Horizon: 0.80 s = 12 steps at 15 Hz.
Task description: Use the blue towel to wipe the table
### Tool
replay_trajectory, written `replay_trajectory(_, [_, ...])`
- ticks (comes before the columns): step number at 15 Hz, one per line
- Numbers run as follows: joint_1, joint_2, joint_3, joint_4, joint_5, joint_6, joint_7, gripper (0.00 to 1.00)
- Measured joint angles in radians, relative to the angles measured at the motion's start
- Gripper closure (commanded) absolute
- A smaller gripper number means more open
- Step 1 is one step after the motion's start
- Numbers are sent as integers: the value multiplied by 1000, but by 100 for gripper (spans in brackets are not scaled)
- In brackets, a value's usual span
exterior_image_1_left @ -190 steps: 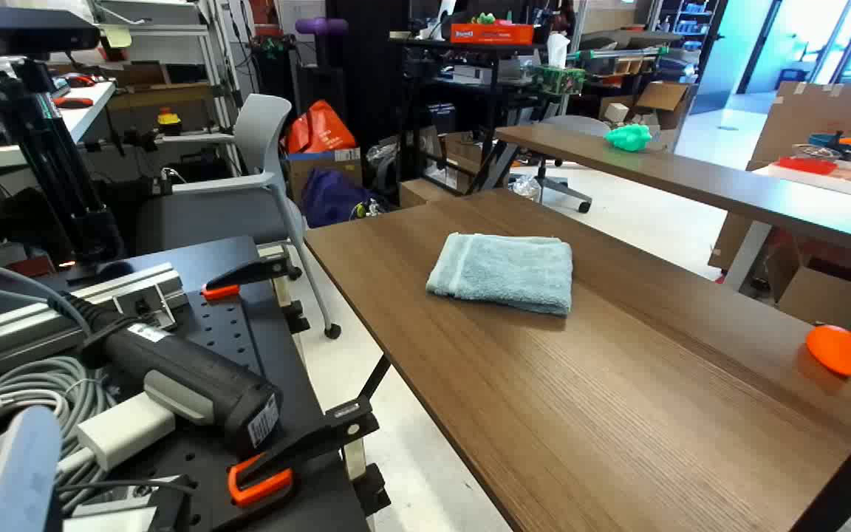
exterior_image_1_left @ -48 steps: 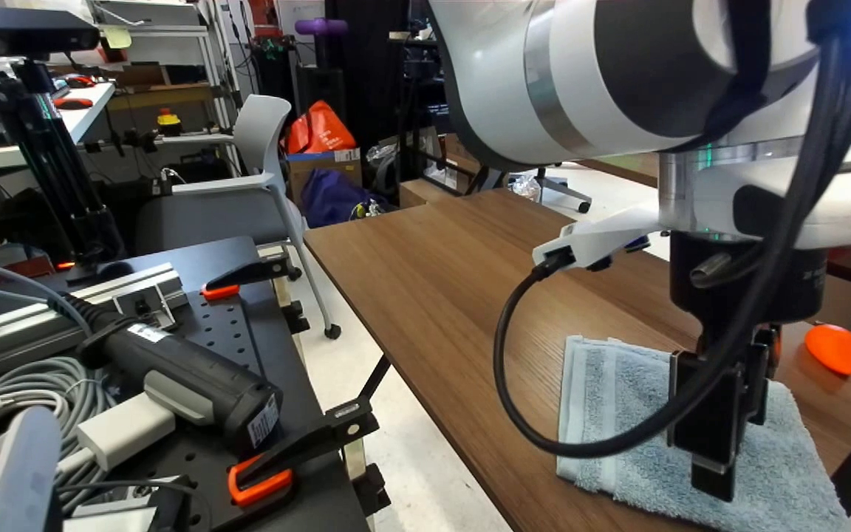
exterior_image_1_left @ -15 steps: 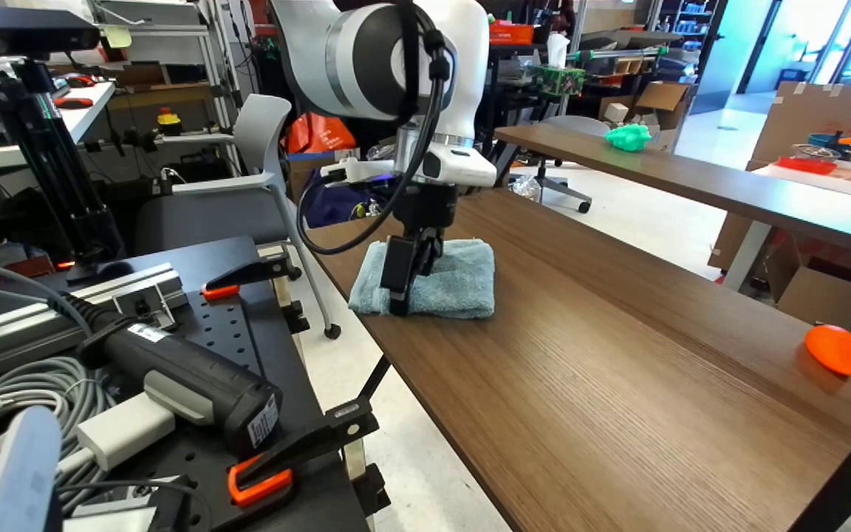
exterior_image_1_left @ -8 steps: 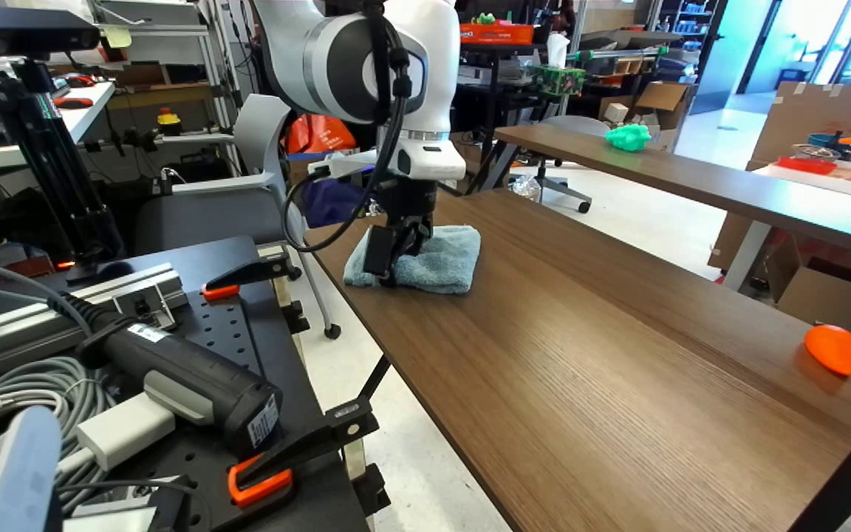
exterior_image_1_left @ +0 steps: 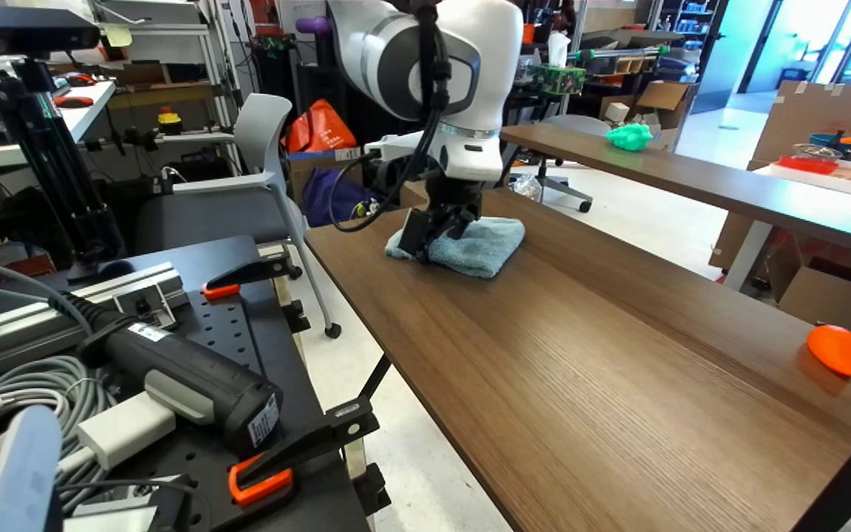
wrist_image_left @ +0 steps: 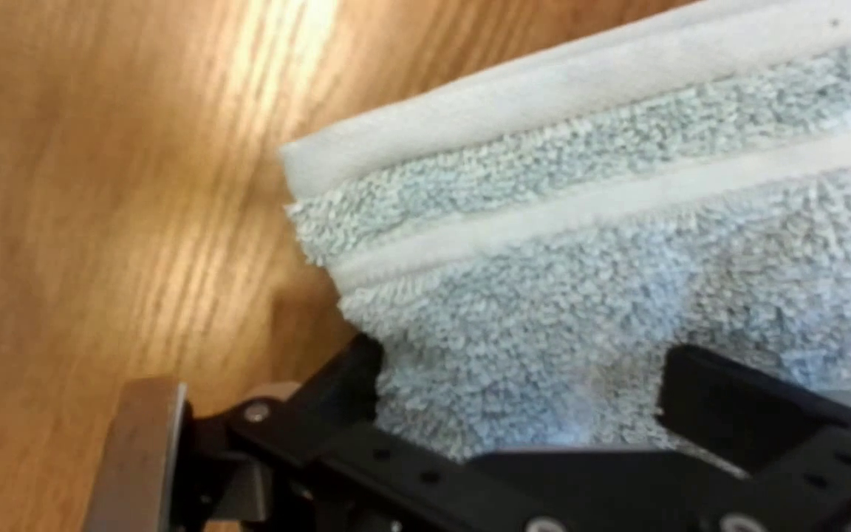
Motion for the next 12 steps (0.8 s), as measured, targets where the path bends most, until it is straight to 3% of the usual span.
replay_trajectory(8, [-118,166,-57,395,45,-327,194,0])
replay_trajectory(12, [-131,148,-90,490,39,-411,230,0])
